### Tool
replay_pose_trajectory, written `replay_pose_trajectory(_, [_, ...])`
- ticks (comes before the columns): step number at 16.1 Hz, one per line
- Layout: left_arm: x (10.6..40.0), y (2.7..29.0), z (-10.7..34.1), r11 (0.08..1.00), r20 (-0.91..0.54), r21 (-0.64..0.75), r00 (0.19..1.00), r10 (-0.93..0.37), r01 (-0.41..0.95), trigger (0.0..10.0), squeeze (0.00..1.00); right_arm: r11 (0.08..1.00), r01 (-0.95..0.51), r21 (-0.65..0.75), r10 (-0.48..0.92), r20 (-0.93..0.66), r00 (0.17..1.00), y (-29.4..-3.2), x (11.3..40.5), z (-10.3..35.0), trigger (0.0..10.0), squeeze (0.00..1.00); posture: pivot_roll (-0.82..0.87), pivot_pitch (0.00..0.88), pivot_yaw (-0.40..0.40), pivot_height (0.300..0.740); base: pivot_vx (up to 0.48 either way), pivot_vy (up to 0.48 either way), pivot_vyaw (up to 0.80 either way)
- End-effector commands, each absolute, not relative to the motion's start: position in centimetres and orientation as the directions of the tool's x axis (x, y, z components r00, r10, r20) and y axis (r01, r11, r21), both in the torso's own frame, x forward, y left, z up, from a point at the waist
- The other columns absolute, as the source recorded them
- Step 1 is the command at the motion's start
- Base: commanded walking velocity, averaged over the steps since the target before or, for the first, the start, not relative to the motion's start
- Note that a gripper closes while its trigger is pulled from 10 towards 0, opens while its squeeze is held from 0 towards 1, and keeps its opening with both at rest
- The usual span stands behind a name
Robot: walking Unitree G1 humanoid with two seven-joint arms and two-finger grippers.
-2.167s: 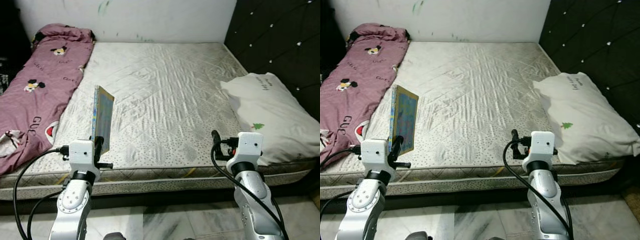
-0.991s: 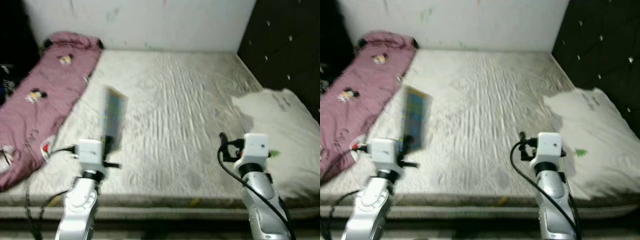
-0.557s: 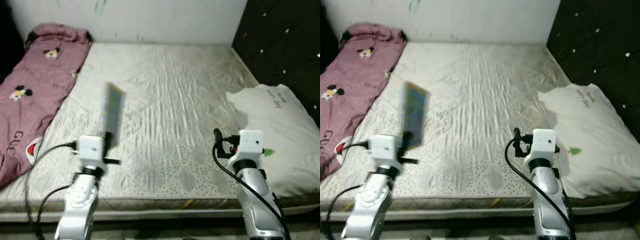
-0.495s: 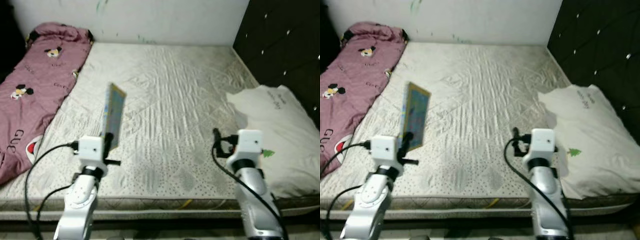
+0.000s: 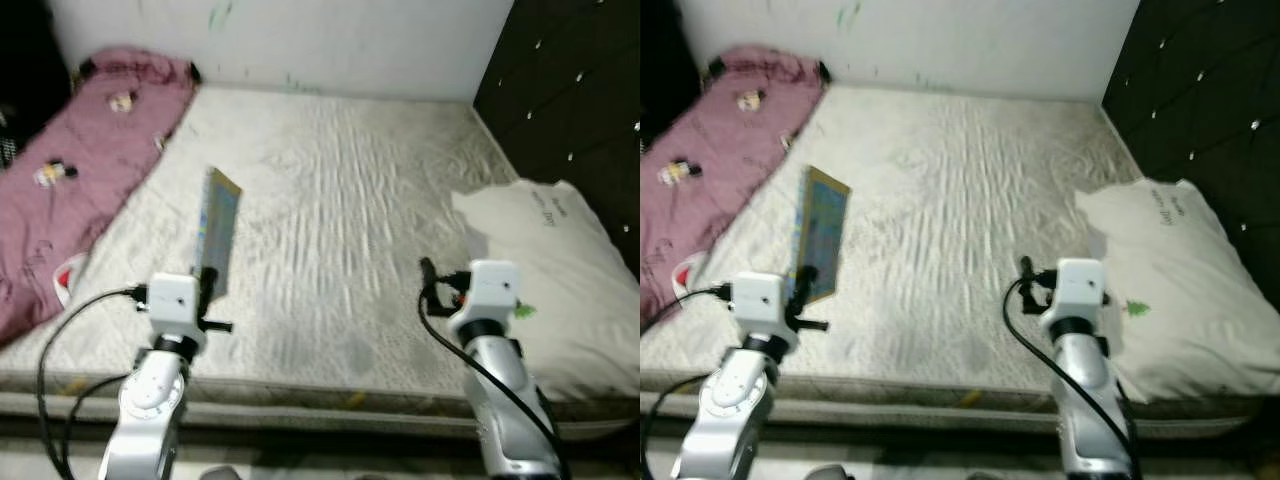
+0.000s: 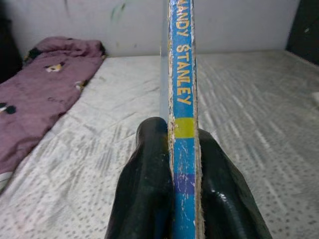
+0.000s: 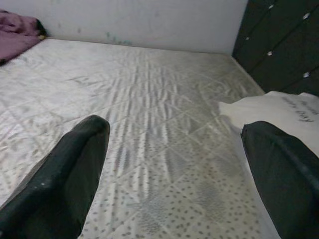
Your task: Clean up the room
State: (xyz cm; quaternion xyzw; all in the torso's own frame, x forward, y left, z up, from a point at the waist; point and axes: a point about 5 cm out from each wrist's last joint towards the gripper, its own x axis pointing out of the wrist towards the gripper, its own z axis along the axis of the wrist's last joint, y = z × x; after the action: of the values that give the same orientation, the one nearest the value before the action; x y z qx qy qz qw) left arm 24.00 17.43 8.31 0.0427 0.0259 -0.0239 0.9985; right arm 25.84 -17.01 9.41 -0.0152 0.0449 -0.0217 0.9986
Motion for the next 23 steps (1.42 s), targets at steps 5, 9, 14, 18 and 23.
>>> replay_pose_trajectory(5, [24.35,17.13,9.13,0.996,-0.012,0.08,0.999,-0.046,0.047,10.0,0.0,0.997,0.061,-0.045,-0.064,-0.091,0.994,-17.74,25.89,9.55,10.0,0.0,0.02,0.0,-0.026,0.74,0.0,-0.274,-0.16])
replay_pose_trajectory(9, [24.43,17.07,9.16,0.996,-0.01,0.08,0.999,-0.045,0.046,10.0,0.0,0.997,0.06,-0.045,-0.064,-0.091,0.994,-17.77,25.96,9.56,10.0,0.0,0.02,0.0,-0.026,0.74,0.0,-0.253,-0.2])
replay_pose_trajectory(14, [24.54,17.05,9.18,0.996,-0.006,0.082,0.999,-0.047,0.047,10.0,0.0,0.997,0.061,-0.043,-0.065,-0.094,0.993,-17.75,26.04,9.49,10.0,0.0,0.02,0.0,-0.025,0.74,0.0,-0.171,0.0])
replay_pose_trajectory(18, [24.55,17.04,9.22,0.996,-0.003,0.079,0.999,-0.043,0.043,10.0,0.0,0.997,0.059,-0.042,-0.063,-0.096,0.993,-17.75,26.05,9.47,10.0,0.0,0.02,0.0,-0.026,0.74,0.0,0.0,0.0])
replay_pose_trajectory(23, [24.57,17.0,9.23,0.996,-0.003,0.085,0.999,-0.043,0.043,10.0,0.0,0.997,0.056,-0.043,-0.06,-0.1,0.993,-17.76,26.1,9.38,10.0,0.0,0.02,0.0,-0.028,0.74,0.0,-0.058,-0.32])
